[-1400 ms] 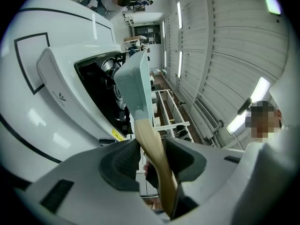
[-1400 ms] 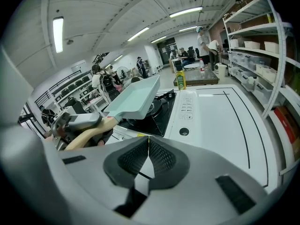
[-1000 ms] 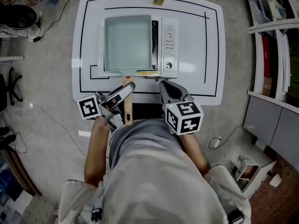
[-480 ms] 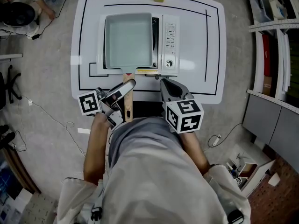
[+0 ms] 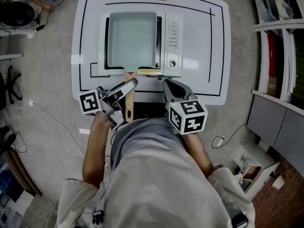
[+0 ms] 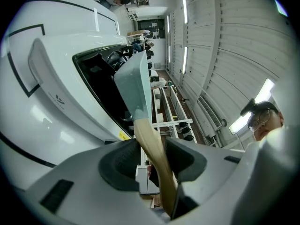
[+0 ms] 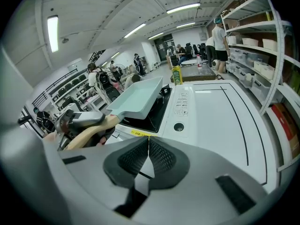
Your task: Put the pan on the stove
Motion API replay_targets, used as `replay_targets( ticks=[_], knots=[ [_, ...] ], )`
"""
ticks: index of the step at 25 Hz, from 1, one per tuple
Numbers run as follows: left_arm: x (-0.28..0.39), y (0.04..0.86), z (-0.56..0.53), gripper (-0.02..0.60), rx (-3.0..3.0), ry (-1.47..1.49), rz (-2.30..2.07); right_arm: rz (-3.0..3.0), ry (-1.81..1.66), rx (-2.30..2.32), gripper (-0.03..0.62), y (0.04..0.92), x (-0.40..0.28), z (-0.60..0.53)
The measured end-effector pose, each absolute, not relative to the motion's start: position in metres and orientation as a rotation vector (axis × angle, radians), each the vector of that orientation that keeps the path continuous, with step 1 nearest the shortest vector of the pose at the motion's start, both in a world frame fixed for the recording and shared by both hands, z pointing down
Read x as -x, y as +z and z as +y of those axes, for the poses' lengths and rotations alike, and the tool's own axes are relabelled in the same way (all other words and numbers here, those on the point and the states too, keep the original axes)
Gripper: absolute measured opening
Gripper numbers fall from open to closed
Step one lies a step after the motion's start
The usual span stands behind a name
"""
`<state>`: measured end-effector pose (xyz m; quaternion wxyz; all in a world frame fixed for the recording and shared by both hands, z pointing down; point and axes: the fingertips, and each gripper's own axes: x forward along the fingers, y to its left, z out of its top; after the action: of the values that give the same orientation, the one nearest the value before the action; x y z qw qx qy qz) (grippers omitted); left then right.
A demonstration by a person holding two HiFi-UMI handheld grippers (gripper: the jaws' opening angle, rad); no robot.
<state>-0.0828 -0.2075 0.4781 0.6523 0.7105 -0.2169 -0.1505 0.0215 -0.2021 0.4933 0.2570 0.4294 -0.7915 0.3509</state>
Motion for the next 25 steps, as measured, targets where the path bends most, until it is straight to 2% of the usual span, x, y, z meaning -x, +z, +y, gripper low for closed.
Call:
replay_targets(
  ticks=[25],
  knots=[
    [0.0782,0.4769,-0.2075,0.175,-1.666,-0.360,-0.510,-2.167,0.958,-1.146,0.011,0.4929,-0.0255,-0.2059]
  ],
)
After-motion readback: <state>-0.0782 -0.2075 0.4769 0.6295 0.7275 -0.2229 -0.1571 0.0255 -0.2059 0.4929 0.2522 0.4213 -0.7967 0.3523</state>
